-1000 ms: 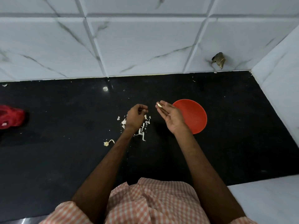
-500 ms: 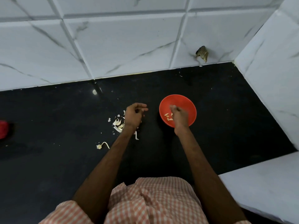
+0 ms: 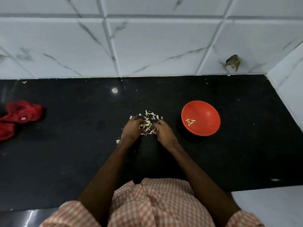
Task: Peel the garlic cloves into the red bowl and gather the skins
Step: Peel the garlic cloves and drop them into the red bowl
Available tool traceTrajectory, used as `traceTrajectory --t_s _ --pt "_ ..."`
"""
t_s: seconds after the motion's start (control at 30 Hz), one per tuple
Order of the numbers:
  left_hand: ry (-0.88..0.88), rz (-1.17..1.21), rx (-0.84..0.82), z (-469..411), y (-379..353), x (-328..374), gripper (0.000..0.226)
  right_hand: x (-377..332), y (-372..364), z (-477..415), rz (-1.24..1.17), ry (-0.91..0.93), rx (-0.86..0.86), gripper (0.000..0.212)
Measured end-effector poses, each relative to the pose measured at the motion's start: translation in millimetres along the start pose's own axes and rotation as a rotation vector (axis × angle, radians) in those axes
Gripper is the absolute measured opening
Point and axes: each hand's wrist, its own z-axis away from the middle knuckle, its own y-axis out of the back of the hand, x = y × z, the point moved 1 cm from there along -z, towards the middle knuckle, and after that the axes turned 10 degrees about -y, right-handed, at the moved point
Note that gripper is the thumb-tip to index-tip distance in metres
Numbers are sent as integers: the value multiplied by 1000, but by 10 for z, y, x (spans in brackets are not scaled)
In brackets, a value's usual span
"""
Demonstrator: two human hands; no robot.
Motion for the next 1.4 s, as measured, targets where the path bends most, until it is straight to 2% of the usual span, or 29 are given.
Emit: traceTrajectory --t_s 0.07,0.17,0.23,0.33,0.4,0.6,0.8,0.9,0.97,1.03,1.23,1.4 --pt "-5 8 27 -18 8 -9 28 35 31 -24 -42 -21 49 22" --pt "-7 14 78 -42 1 -22 22 124 98 -46 -124 -82 100 25" --pt "11 42 116 -52 10 -6 20 180 156 -69 -109 -104 124 29" --pt "64 111 175 -62 59 23 10 204 244 -137 -64 -102 189 19" --pt "81 153 190 -62 72 14 6 146 304 -212 -40 -81 207 21" --pt "88 210 209 -46 79 -53 21 -7 238 -379 183 33 95 31" --pt "68 467 272 -72 85 -110 17 19 161 -373 240 87 162 28" --pt "90 537 287 -78 83 -76 8 -80 173 -367 -25 76 224 21" --pt "96 576 274 -85 81 -41 5 -179 169 -361 -316 62 199 14" --pt "80 598 260 -93 71 -14 5 -255 143 -355 -503 35 147 12" --pt "63 740 274 -80 107 36 10 -275 123 -365 -658 -31 191 6" --pt "93 866 310 -90 120 70 6 -262 87 -346 -762 -52 106 15"
